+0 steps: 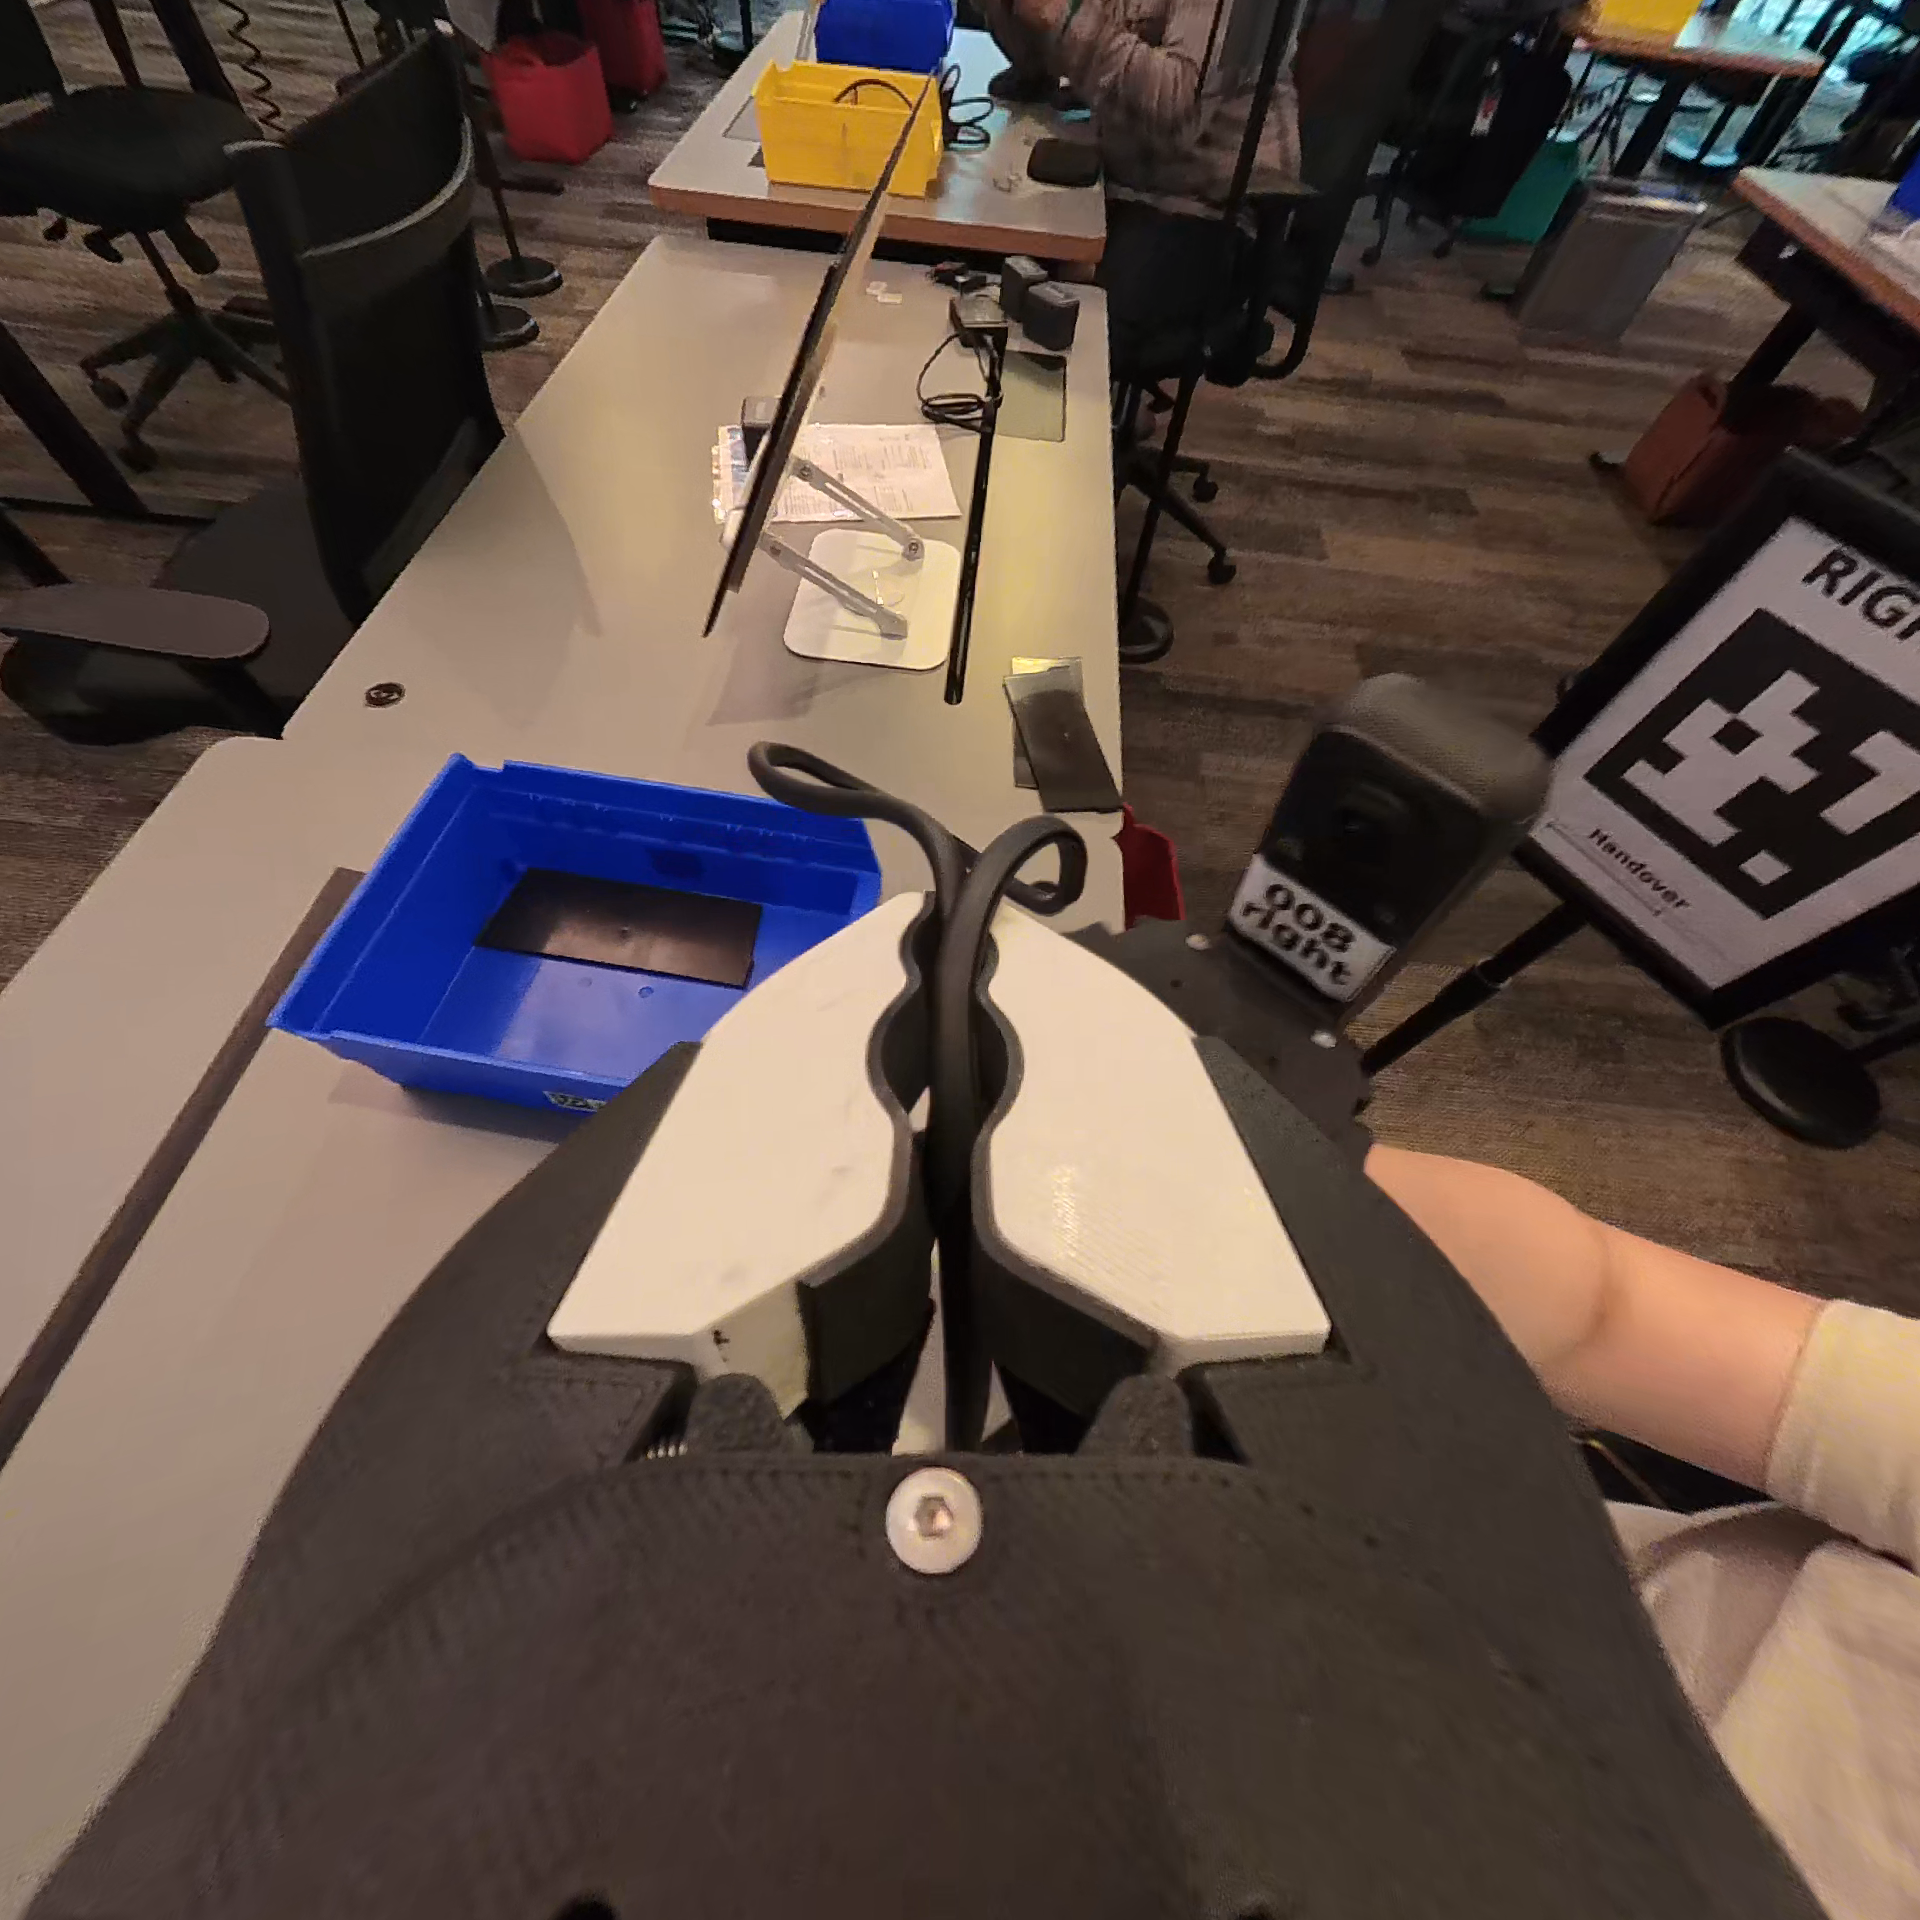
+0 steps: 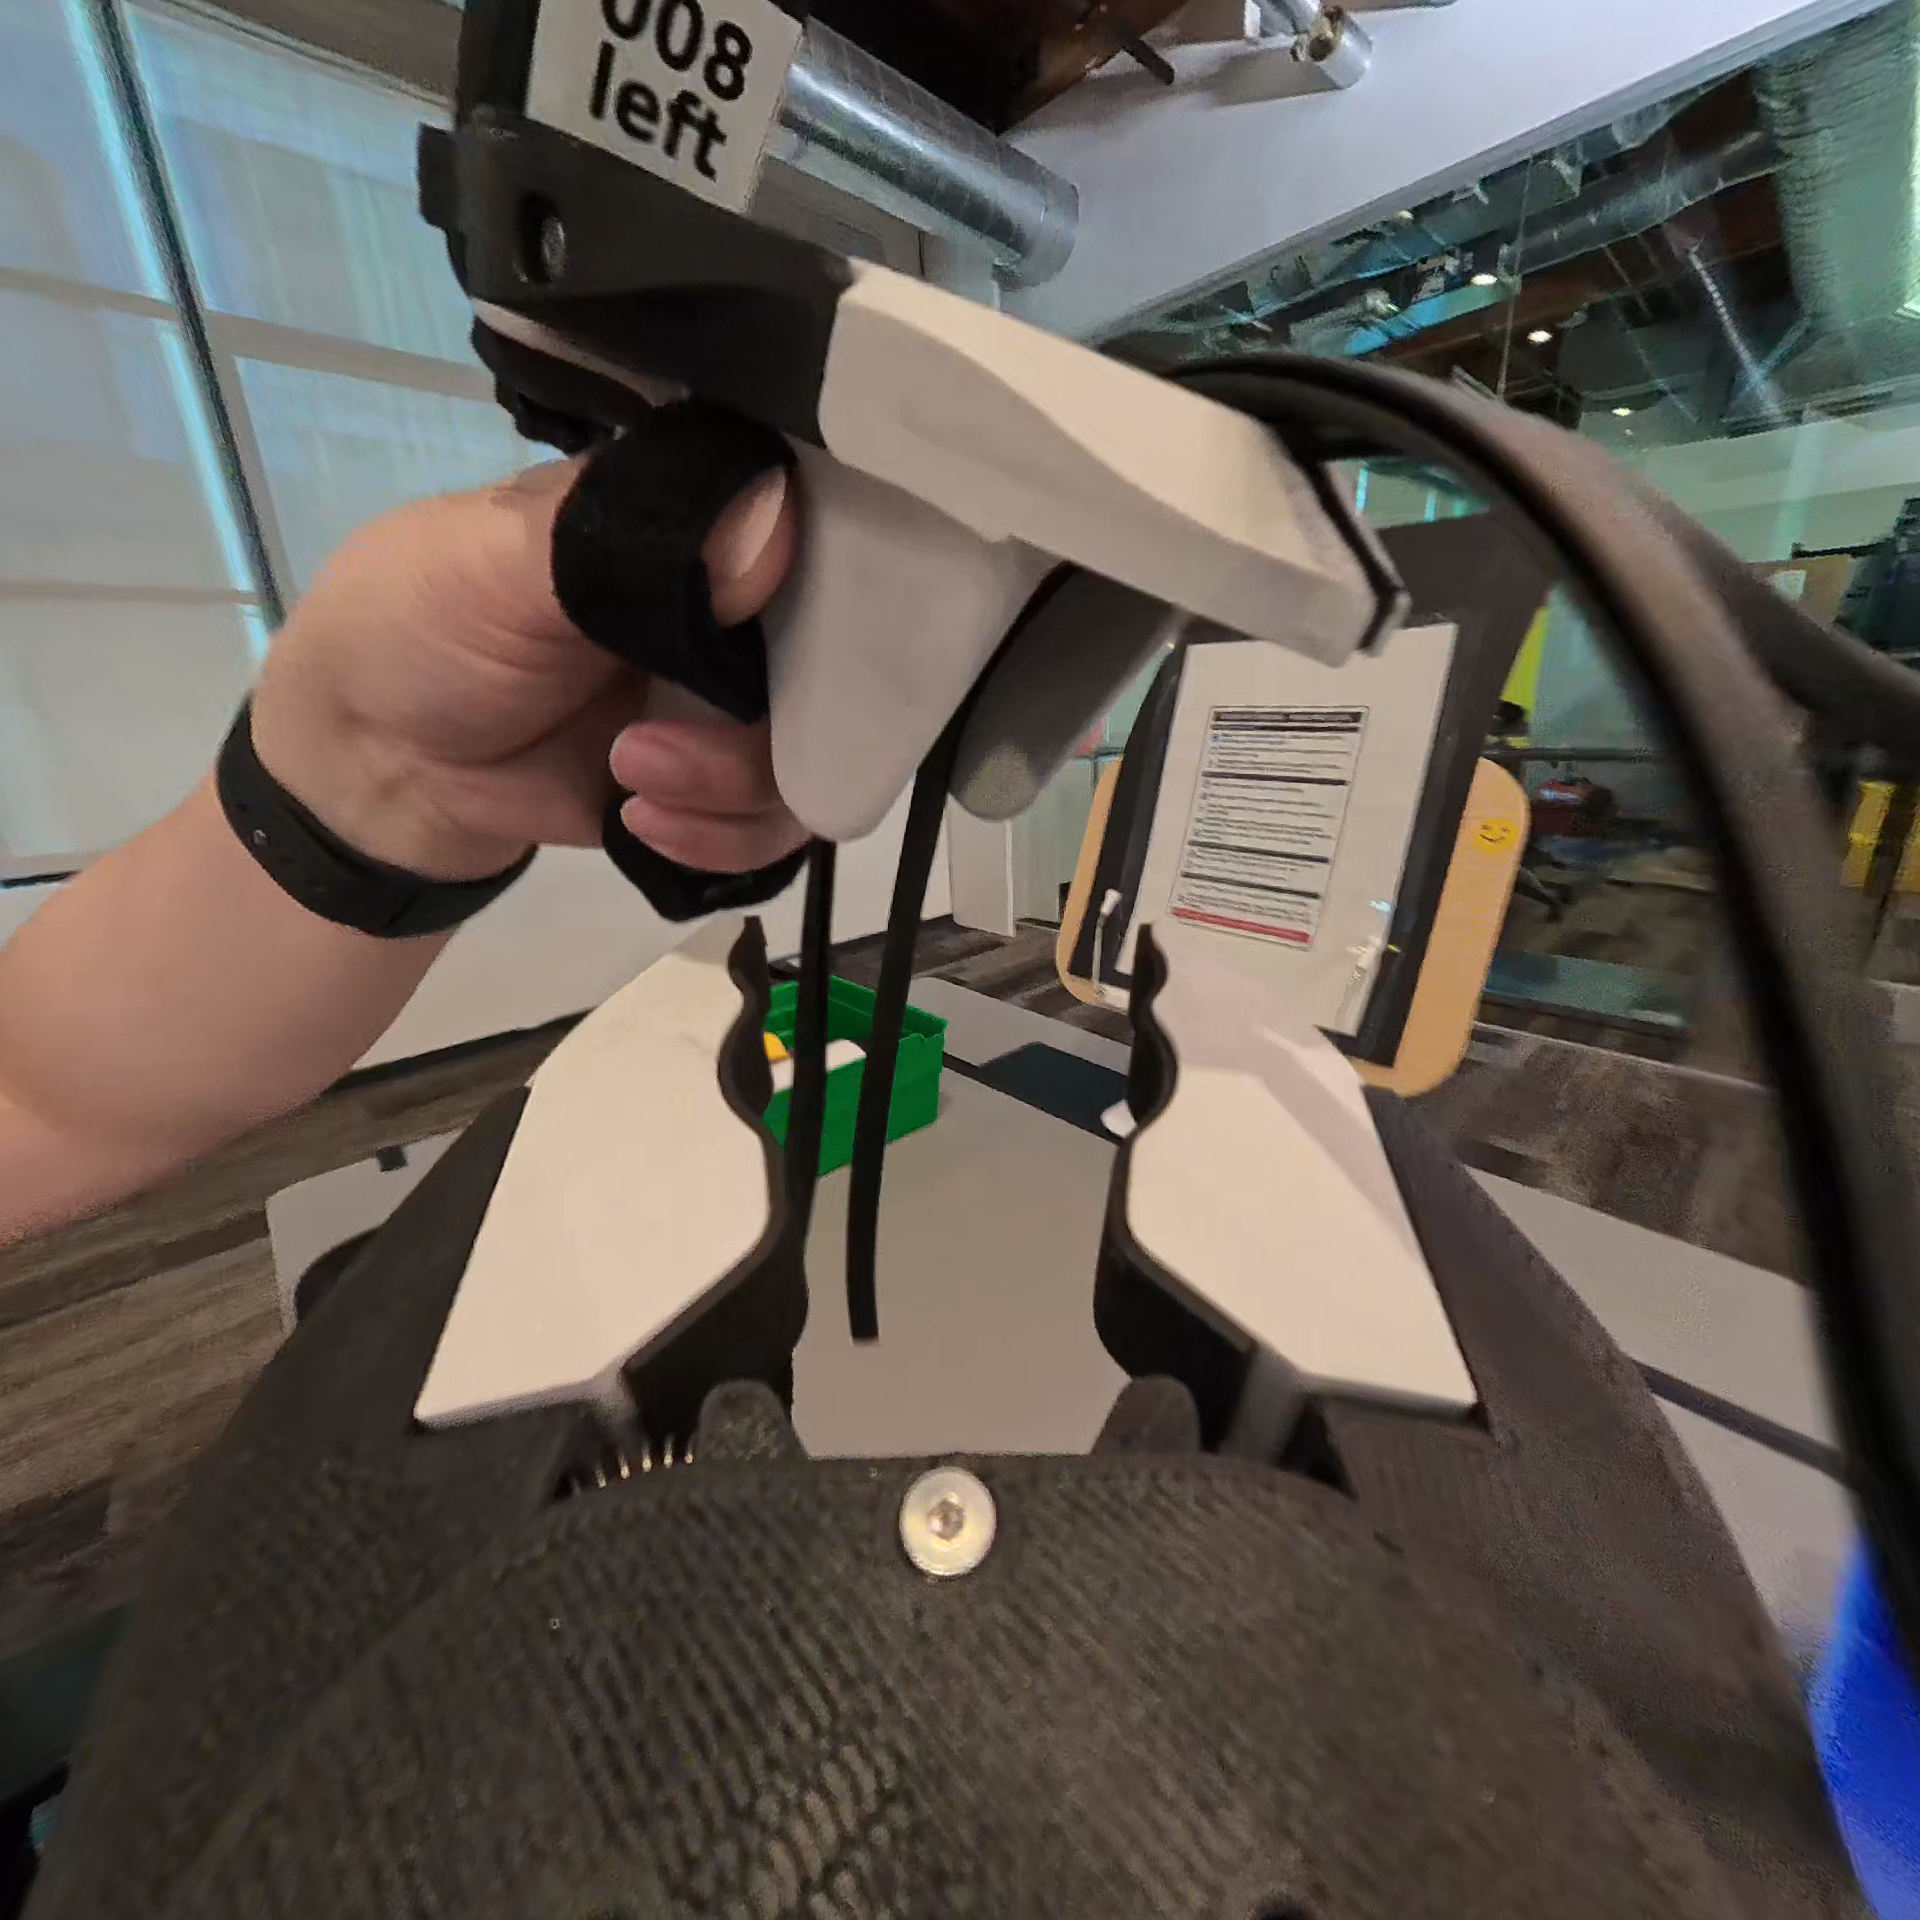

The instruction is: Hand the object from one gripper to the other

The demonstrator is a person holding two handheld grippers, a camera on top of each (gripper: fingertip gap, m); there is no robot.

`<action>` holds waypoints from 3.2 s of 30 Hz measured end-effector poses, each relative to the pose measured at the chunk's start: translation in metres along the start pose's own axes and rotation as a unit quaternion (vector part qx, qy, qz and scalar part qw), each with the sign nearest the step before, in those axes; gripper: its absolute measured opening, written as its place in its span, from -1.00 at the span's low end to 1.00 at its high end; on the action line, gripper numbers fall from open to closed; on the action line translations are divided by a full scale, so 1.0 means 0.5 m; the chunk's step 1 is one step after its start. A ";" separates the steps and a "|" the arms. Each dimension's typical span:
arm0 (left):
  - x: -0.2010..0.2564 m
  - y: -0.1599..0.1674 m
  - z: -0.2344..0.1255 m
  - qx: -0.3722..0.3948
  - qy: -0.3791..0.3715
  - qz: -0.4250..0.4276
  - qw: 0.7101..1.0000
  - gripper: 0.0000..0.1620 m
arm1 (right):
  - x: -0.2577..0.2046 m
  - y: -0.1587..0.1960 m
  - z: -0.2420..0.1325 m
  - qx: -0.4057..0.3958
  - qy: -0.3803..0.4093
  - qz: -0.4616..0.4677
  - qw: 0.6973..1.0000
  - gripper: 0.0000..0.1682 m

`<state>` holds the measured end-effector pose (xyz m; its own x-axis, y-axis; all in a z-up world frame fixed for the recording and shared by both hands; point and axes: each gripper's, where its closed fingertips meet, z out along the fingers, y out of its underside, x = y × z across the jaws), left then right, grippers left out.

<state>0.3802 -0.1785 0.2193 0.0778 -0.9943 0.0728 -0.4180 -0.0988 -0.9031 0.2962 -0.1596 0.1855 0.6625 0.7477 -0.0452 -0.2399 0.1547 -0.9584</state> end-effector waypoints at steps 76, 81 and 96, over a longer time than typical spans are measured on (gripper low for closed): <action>0.121 0.248 -0.069 0.135 0.130 0.163 0.969 0.41 | -0.178 0.042 -0.239 -0.665 -0.309 -0.036 0.679 -0.94; 0.137 0.230 -0.027 0.124 0.140 0.207 0.960 -0.35 | -0.177 0.041 -0.252 -0.688 -0.291 -0.075 0.660 -0.94; 0.146 0.178 0.021 0.072 0.139 0.288 0.945 -0.92 | -0.141 0.012 -0.305 -0.633 -0.296 -0.072 0.711 -0.93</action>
<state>0.3582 -0.2595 0.1400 -0.3739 -0.8553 -0.3587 -0.1891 0.4489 -0.8733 0.3563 -0.3099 0.1400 0.1096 0.9821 -0.1532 0.8806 -0.1675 -0.4433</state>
